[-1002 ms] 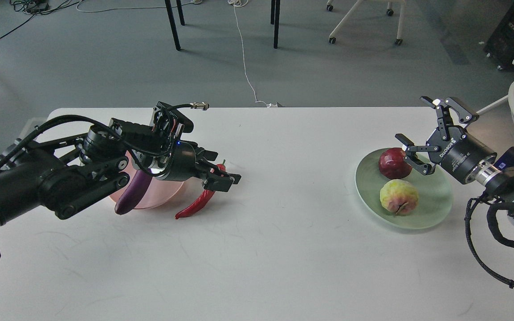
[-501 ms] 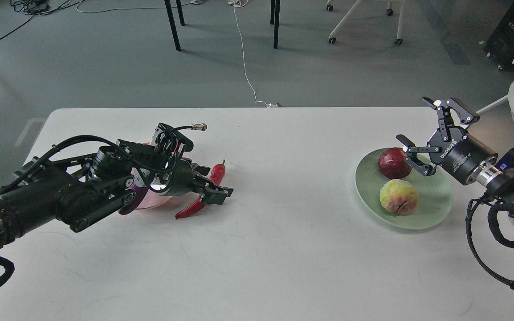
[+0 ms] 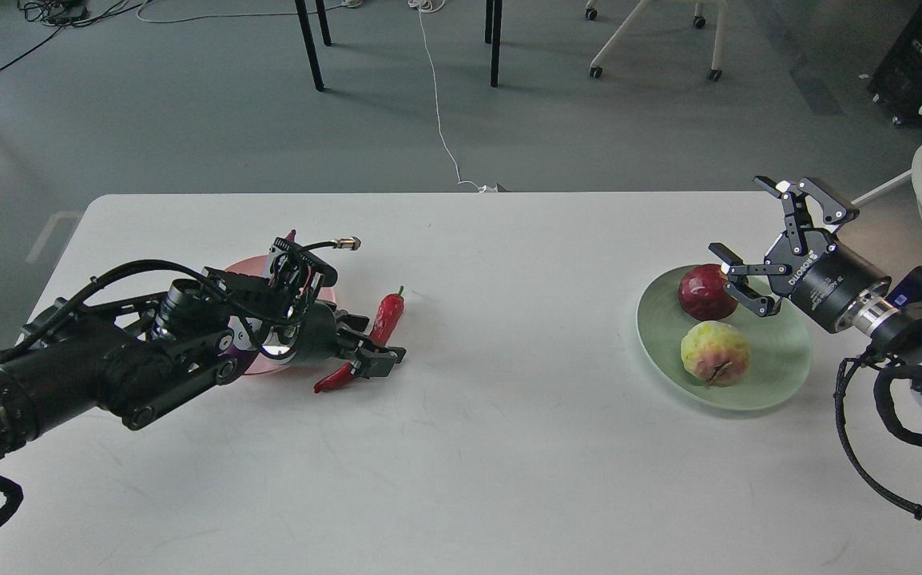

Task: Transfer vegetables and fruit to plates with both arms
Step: 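Move the left gripper to the red chili pepper and grasp it, then place the chili pepper on the pink plate beside the eggplant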

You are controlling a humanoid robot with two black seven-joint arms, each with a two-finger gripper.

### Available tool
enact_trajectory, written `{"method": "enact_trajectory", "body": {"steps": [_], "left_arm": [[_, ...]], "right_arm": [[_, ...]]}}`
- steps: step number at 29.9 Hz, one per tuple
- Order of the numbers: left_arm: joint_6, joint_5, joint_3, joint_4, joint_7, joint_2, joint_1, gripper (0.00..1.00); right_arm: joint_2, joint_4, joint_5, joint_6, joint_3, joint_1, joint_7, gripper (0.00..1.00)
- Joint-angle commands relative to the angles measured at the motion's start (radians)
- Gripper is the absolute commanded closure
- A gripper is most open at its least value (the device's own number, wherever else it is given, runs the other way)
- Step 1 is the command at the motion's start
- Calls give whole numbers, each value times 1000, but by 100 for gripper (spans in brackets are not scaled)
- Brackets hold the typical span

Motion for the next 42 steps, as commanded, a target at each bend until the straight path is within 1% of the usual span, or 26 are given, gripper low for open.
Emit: {"method": "enact_trajectory", "body": {"steps": [1, 2, 4, 7, 10, 11, 14, 15, 24, 27, 29, 32, 35, 42], "left_arm": [[0, 5, 12, 1, 42, 0, 1, 83], [0, 5, 12, 0, 58, 0, 1, 85], [0, -3, 9, -8, 70, -2, -1, 91], [-3, -13, 0, -20, 70, 0, -5, 91], [-8, -88, -3, -55, 75, 7, -13, 91], [-10, -122, -5, -71, 81, 10, -16, 91], [-11, -194, -5, -103, 119, 27, -48, 91], [-13, -214, -5, -114, 122, 35, -56, 91], [-26, -309, -5, -146, 124, 98, -71, 90], [-33, -314, -5, -146, 113, 138, -82, 90], [-62, -323, -3, -146, 107, 170, -100, 90], [-138, -340, -2, -146, 96, 222, -113, 89], [-138, -342, 3, -146, 99, 242, -107, 89], [-138, -345, 1, -148, 111, 236, -93, 89]], "right_arm": [[-3, 1, 0, 0, 1, -3, 0, 4], [-5, 1, 0, 0, 1, -3, 0, 4], [-5, 1, 0, 0, 1, -4, 0, 4], [-7, 1, 0, 0, 1, -7, 0, 4], [-7, 1, 0, 0, 1, -9, 0, 4], [-7, 0, 0, 0, 1, -9, 0, 4], [-5, 0, 0, 0, 1, -9, 0, 4], [-5, 0, 0, 0, 1, -9, 0, 4], [0, -3, 0, 0, 3, -9, 0, 4], [0, -3, 0, 0, 4, -9, 0, 4], [3, -5, 0, 0, 8, -9, 0, 4], [6, -5, 0, 0, 11, -9, 0, 4], [10, -5, 0, 0, 11, -9, 0, 4], [12, -6, 0, 0, 11, -9, 0, 4]]}}
